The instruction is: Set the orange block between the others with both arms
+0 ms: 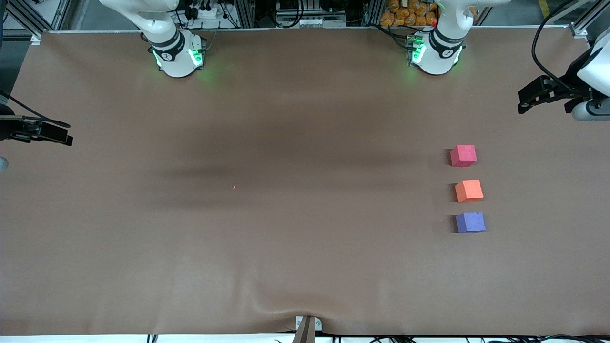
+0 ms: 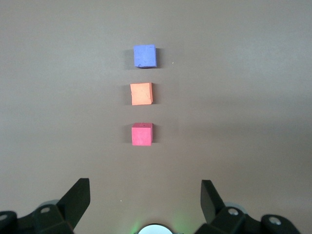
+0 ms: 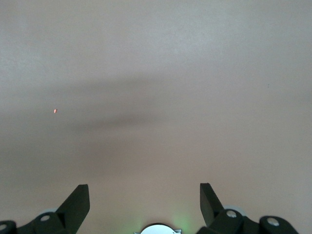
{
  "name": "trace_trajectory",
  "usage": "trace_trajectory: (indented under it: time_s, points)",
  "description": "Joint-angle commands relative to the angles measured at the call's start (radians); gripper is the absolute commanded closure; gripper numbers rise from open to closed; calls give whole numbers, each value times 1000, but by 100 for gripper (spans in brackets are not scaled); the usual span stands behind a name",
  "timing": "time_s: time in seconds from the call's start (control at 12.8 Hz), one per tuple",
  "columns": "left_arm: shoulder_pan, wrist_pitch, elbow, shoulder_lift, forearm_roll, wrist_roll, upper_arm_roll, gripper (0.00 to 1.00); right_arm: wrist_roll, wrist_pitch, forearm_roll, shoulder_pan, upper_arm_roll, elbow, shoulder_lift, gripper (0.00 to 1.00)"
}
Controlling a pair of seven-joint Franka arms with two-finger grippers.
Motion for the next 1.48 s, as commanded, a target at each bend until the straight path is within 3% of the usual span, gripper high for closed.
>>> trace_trajectory:
  time_s: [0.0, 1.41]
  points:
    - [1, -22, 19, -1, -26, 57, 7, 0, -10, -3, 12, -4, 2, -4, -15, 0]
    - [-11, -23, 18, 1, -58, 44, -14, 0, -10, -5, 13, -3, 2, -4, -16, 0]
